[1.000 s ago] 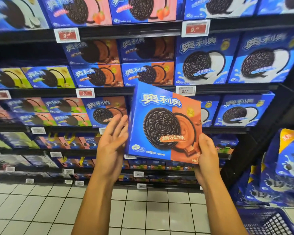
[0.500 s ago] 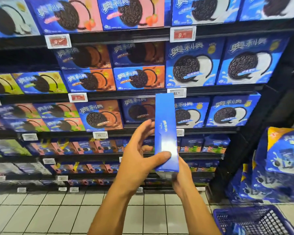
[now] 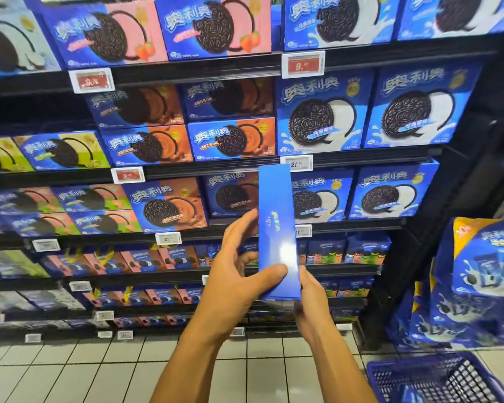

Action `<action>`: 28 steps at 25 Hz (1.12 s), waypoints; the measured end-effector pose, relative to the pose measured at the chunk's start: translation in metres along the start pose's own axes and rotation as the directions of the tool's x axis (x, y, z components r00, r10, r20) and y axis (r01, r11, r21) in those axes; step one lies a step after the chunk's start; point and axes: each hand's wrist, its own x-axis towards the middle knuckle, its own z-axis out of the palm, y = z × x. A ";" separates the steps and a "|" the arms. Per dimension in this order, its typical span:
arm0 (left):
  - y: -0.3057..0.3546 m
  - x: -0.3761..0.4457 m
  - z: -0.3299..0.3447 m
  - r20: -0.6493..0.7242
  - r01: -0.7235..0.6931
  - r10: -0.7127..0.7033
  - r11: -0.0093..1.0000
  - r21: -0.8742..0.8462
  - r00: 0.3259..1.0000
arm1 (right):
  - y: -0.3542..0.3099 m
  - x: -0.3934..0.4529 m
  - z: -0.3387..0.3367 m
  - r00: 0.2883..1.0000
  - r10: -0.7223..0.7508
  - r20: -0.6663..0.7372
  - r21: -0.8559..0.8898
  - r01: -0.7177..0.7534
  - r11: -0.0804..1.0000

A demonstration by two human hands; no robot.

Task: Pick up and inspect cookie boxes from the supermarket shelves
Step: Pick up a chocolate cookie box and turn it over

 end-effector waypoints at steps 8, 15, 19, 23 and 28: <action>-0.010 0.010 -0.032 -0.122 0.065 -0.081 0.990 -0.129 0.989 | -0.025 0.015 -0.013 0.989 -0.145 -0.039 0.062 0.147 0.987; -0.024 0.019 -0.061 -0.195 0.142 -0.177 0.974 -0.178 0.965 | -0.064 0.005 -0.014 0.947 -0.316 -0.060 0.151 0.322 0.935; -0.036 0.024 -0.066 -0.252 0.125 -0.168 0.976 -0.177 0.953 | -0.084 -0.013 -0.010 0.921 -0.387 -0.031 0.103 0.388 0.916; -0.045 0.028 -0.067 -0.265 0.130 -0.178 0.973 -0.189 0.948 | -0.092 -0.021 -0.008 0.902 -0.432 0.014 0.090 0.429 0.899; -0.053 0.029 -0.071 -0.279 0.124 -0.183 0.968 -0.218 0.943 | -0.091 -0.018 -0.018 0.889 -0.453 0.065 0.033 0.452 0.891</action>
